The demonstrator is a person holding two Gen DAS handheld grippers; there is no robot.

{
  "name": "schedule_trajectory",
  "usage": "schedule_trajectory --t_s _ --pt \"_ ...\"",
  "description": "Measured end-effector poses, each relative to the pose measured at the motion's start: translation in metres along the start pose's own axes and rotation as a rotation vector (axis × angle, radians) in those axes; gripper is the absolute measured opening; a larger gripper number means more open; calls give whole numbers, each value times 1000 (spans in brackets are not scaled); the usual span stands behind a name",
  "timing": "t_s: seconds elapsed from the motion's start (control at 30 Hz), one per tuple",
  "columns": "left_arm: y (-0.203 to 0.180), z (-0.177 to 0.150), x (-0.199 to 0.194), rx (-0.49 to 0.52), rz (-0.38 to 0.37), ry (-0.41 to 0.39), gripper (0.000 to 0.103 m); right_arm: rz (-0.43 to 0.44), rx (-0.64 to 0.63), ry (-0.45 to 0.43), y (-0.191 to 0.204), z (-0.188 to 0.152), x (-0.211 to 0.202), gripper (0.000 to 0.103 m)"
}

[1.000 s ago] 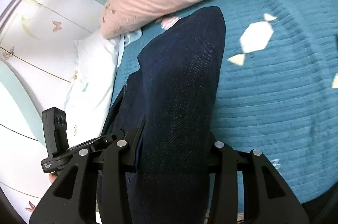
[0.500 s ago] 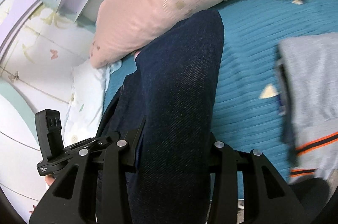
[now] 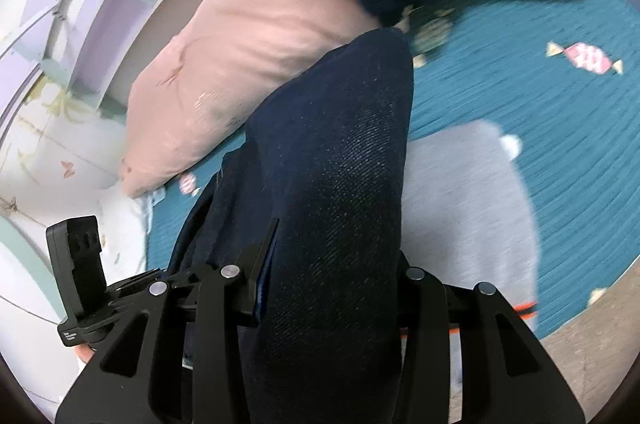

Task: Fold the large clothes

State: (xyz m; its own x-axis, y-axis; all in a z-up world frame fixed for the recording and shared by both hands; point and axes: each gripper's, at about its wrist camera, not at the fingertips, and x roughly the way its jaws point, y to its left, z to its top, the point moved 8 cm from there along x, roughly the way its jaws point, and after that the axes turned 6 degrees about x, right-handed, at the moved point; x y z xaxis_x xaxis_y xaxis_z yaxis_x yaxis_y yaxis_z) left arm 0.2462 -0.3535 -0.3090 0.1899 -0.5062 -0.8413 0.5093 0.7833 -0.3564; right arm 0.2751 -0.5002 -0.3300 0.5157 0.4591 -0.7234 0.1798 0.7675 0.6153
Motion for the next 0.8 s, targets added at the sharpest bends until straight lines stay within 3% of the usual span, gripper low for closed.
schedule_trajectory --t_s 0.13,0.23,0.3,0.33,0.4,0.53,0.63,0.7,0.73,0.77,0.8 --pt "-24 15 34 40 -5 19 21 -18 22 -13 -43 20 -3 38" --pt "-25 2 54 68 59 96 36 -132 58 2 -80 26 2 40" --pt "-25 -6 50 104 72 65 50 -235 88 2 -104 23 2 43" --pt "-23 -8 46 111 87 50 64 -309 109 -4 -119 21 0 47" --pt "-20 -7 41 118 145 30 67 -366 132 -63 -137 18 -12 49" --pt "-27 1 45 130 139 30 67 -325 171 -263 -139 20 -64 59" --pt "-42 10 51 132 123 4 66 -300 110 -353 -121 10 -89 58" --pt "-56 12 66 150 106 8 50 -285 99 -380 -115 0 -91 40" --pt "-61 12 73 158 100 20 34 -249 101 -378 -112 -7 -85 19" --pt "-68 11 85 166 91 37 23 -233 110 -360 -113 -13 -77 14" --pt "-72 9 94 167 88 51 20 -241 126 -328 -117 -22 -65 14"
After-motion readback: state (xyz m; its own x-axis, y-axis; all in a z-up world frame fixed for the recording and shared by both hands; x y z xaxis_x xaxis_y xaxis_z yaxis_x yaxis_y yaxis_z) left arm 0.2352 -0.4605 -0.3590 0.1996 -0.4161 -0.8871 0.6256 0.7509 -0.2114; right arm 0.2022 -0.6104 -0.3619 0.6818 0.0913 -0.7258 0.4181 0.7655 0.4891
